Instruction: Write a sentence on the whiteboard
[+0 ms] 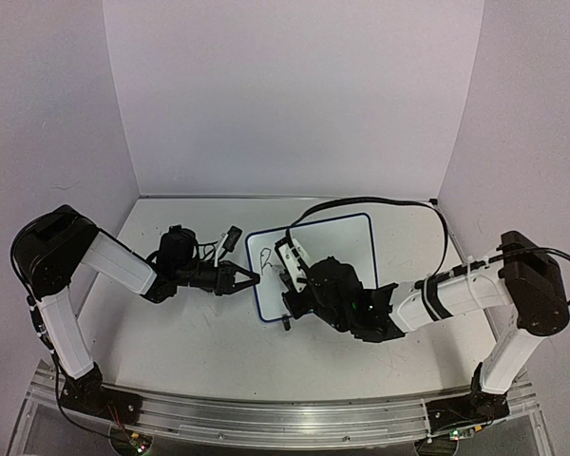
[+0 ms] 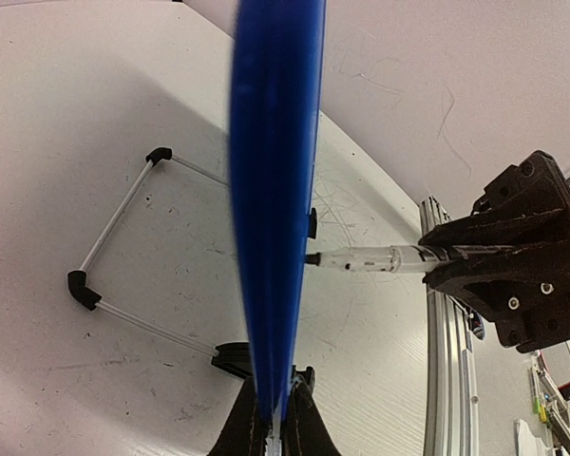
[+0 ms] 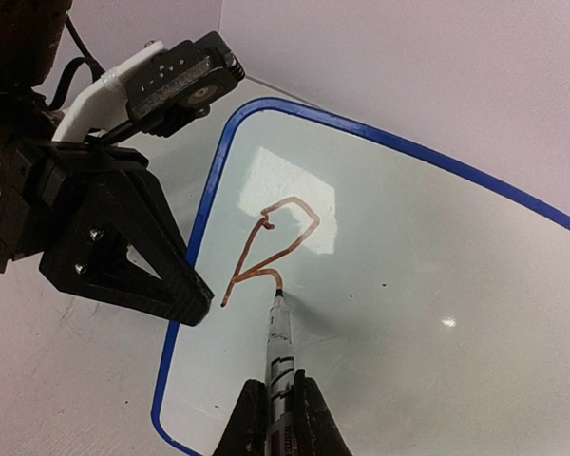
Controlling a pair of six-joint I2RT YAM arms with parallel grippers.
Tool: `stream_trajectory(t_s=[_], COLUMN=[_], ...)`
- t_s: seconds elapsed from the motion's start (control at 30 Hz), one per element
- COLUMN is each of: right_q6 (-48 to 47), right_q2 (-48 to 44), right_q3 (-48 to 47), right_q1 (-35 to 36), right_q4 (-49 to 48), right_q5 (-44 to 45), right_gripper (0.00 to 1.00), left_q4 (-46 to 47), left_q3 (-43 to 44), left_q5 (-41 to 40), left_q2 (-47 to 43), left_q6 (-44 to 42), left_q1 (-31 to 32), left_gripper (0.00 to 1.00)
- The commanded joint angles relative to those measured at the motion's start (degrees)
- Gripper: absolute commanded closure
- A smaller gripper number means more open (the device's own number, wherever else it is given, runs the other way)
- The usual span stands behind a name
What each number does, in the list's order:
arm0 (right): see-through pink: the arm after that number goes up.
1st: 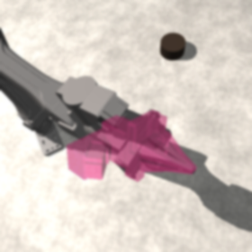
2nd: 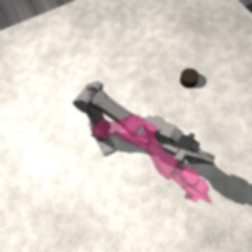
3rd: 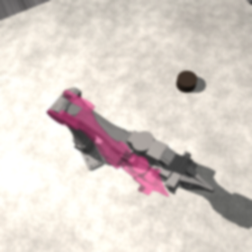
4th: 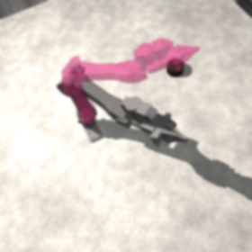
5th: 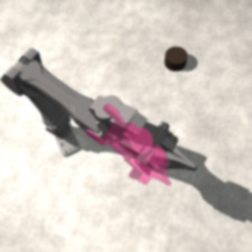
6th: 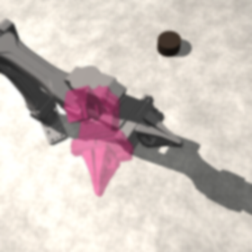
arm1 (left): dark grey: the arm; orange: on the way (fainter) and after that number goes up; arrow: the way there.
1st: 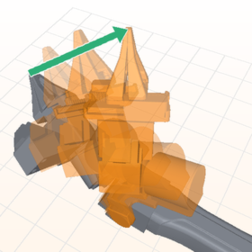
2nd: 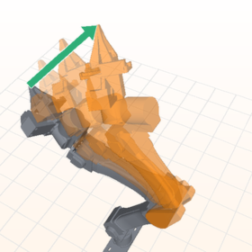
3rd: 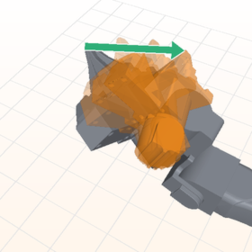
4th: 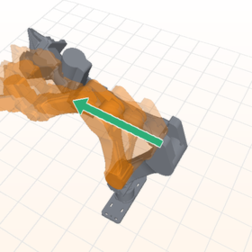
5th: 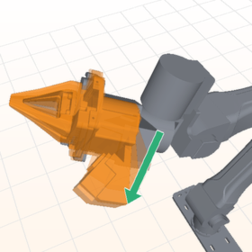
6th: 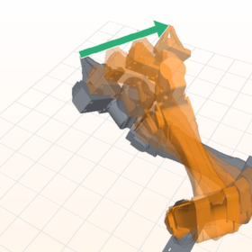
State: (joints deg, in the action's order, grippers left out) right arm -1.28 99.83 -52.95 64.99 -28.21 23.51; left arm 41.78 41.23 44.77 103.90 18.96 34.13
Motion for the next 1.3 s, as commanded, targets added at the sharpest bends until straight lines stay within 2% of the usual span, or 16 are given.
stream_trajectory(t_s=[0.0, 1.03, 1.13, 1.27], right_q6=[0.8, 3.2, 4.0, 3.9], right_q2=[-1.5, -1.7, -5.0, -17.0], right_q3=[0.8, 0.9, 0.5, 4.2], right_q1=[0.0, 0.7, 0.8, 0.9], right_q4=[2.2, 2.9, 2.8, -0.5], right_q5=[1.1, 1.4, -0.1, -6.2], right_gripper=[1.00, 1.00, 1.00, 1.00], left_q4=[-5.3, -5.5, -5.6, -5.7], left_q3=[0.4, 0.5, 0.4, 0.2], left_q5=[-3.3, -3.4, -3.4, -3.5], left_q2=[-0.8, -0.9, -0.9, -1.1], left_q6=[-1.7, -1.7, -1.7, -1.7], left_q1=[-0.2, -0.2, -0.2, -0.2], left_gripper=[1.00, 1.00, 1.00, 1.00])
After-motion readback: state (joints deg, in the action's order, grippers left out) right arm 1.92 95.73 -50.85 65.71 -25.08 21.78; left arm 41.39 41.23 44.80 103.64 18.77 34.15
